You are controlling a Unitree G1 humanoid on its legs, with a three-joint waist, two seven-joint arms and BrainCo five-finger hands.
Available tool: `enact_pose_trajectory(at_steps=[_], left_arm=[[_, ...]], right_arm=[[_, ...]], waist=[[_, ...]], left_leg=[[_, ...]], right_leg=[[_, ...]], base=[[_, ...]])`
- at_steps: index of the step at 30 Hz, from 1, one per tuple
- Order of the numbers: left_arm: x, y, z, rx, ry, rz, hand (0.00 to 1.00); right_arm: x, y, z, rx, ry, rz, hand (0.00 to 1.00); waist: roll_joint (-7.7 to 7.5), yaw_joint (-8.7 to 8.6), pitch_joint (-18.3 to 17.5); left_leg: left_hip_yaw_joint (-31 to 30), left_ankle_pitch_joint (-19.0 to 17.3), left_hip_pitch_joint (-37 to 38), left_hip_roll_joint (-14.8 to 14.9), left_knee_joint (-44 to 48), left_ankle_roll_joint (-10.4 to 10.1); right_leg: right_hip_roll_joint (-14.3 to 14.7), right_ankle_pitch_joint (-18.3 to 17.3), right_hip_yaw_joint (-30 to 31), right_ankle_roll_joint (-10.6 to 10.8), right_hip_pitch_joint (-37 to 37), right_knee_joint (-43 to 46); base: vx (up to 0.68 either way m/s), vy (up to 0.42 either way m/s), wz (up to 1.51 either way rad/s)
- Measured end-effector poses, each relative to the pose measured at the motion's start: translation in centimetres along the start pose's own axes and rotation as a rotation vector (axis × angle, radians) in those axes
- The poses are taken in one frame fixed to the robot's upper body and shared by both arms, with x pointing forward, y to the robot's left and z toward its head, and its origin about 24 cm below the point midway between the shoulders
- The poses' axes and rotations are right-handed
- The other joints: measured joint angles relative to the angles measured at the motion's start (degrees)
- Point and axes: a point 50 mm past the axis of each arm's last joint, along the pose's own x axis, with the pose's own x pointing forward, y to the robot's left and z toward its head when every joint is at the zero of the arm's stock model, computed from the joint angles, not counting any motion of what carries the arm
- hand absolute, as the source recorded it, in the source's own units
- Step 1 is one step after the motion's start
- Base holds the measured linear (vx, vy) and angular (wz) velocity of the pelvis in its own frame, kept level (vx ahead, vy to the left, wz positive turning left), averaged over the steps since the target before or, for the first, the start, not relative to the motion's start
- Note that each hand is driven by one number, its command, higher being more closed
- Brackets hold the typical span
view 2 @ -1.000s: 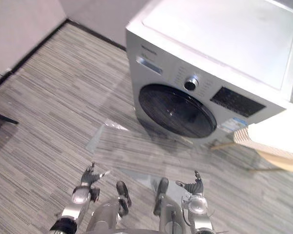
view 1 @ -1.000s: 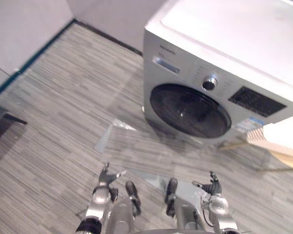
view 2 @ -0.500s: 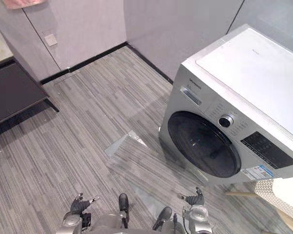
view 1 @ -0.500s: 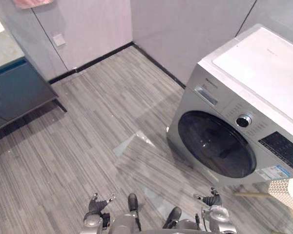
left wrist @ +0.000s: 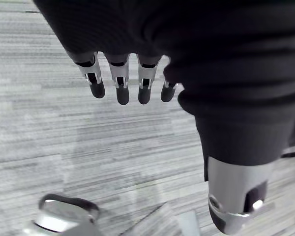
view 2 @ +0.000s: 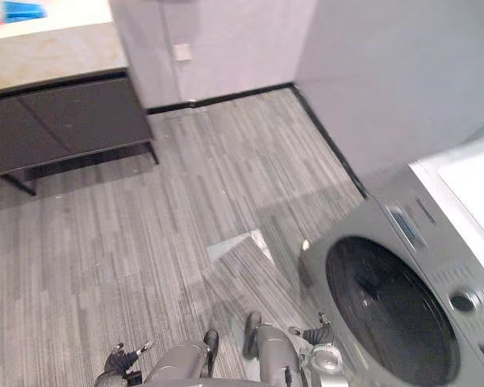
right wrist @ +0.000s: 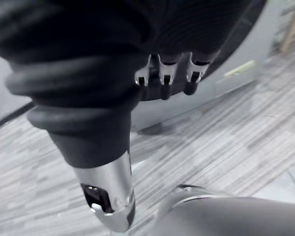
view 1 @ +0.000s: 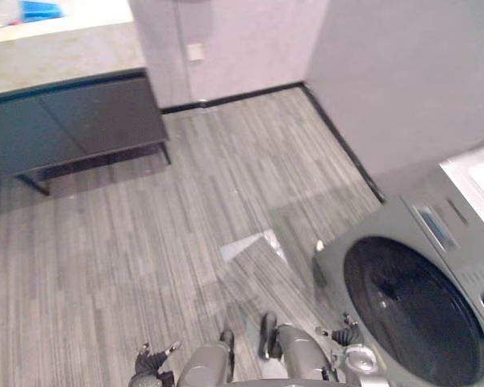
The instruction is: Pick up the laundry basket with both hands and put the clothes into the washing machine.
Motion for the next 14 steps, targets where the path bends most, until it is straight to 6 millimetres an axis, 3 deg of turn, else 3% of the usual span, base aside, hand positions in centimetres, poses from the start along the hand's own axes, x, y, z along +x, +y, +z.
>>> enact_pose_trajectory(at_steps=[1, 2, 3, 4, 5, 7, 10, 11, 12, 14], left_arm=[[-0.1, -0.1, -0.3, -0.070, 0.020, 0.018, 0.00], [-0.2, -0.1, -0.6, -0.097, 0.034, 0.028, 0.00], [-0.4, 0.1, -1.0, -0.140, 0.051, 0.042, 0.00], [-0.3, 0.3, -0.9, -0.152, 0.047, 0.047, 0.00], [-0.3, 0.3, -0.7, -0.158, 0.041, 0.048, 0.00], [-0.2, 0.3, -0.1, -0.165, 0.019, 0.046, 0.00], [0.0, -0.7, 0.9, -0.168, 0.003, 0.019, 0.00], [-0.2, -1.4, 0.9, -0.156, 0.000, -0.005, 0.00], [-0.3, -1.6, 0.7, -0.148, 0.010, -0.013, 0.00], [-0.2, -1.2, 0.5, -0.131, 0.017, -0.006, 0.00]], right_arm=[[0.3, 0.2, 1.1, 0.000, -0.030, 0.007, 0.00], [0.3, 0.4, 1.2, -0.004, -0.038, 0.013, 0.00], [0.2, 0.7, 1.4, -0.006, -0.046, 0.023, 0.00], [0.1, 1.3, 1.6, -0.007, -0.051, 0.039, 0.00], [0.2, 1.3, 1.7, -0.006, -0.055, 0.039, 0.00], [0.4, 1.3, 2.4, -0.002, -0.078, 0.036, 0.00], [0.5, 0.5, 2.3, 0.029, -0.066, 0.002, 0.00], [0.4, -0.2, 1.6, 0.036, -0.047, -0.018, 0.00], [0.3, -0.5, 1.0, 0.040, -0.023, -0.029, 0.00], [0.1, 0.6, 0.7, 0.062, -0.008, -0.009, 0.00]], waist=[[0.59, 0.11, 0.21], [1.05, 0.21, 0.28], [1.45, 0.49, 0.35], [1.28, 1.52, 0.33], [1.03, 1.54, 0.20], [0.57, 1.54, -0.20], [1.35, 1.36, -0.22], [2.46, 1.24, -0.82], [2.76, 1.30, -1.62], [0.16, 1.30, -2.47]], left_leg=[[6.48, 1.33, -3.14, 2.98, 8.67, -2.12], [8.79, 2.09, -3.61, 4.53, 12.01, -2.96], [13.14, 5.06, -4.24, 7.58, 18.79, -3.37], [17.42, 3.97, -5.39, 10.58, 22.70, -2.36], [18.82, 3.37, -5.94, 11.66, 23.40, -2.09], [21.41, 2.59, -8.35, 13.66, 21.24, -2.62], [26.44, 4.22, -10.22, 15.42, 7.08, -4.74], [27.91, 13.09, -9.22, 15.52, -1.56, -4.15], [28.94, 14.43, -7.93, 15.64, -4.54, -1.26], [29.19, 15.52, -5.06, 12.98, -10.67, -1.07]], right_leg=[[1.29, -0.95, -2.14, -1.52, 2.66, -0.58], [2.04, -1.33, -2.76, -2.11, 4.69, -1.55], [3.25, -2.11, -3.36, -3.30, 9.07, -3.65], [3.80, -2.39, -3.35, -3.76, 12.68, -5.59], [3.82, -2.40, -3.36, -3.77, 14.05, -6.69], [3.04, -2.40, -4.05, -3.76, 16.42, -9.31], [1.91, -2.60, -7.80, -3.39, 19.72, -10.92], [2.55, -3.58, -9.00, -1.77, 21.15, -10.82], [3.10, -5.17, -9.05, -0.18, 22.12, -10.80], [1.22, -5.66, -8.80, 0.26, 22.58, -10.66]], base=[[0.49, -0.234, 0.47], [0.48, -0.236, 0.31], [0.47, -0.186, 0.10], [0.45, -0.165, 0.09], [0.39, -0.134, 0.08], [0.28, -0.086, 0.18], [0.27, 0.033, 0.51], [0.20, 0.127, 0.60], [0.20, 0.132, 0.61], [0.14, 0.097, 0.32]])
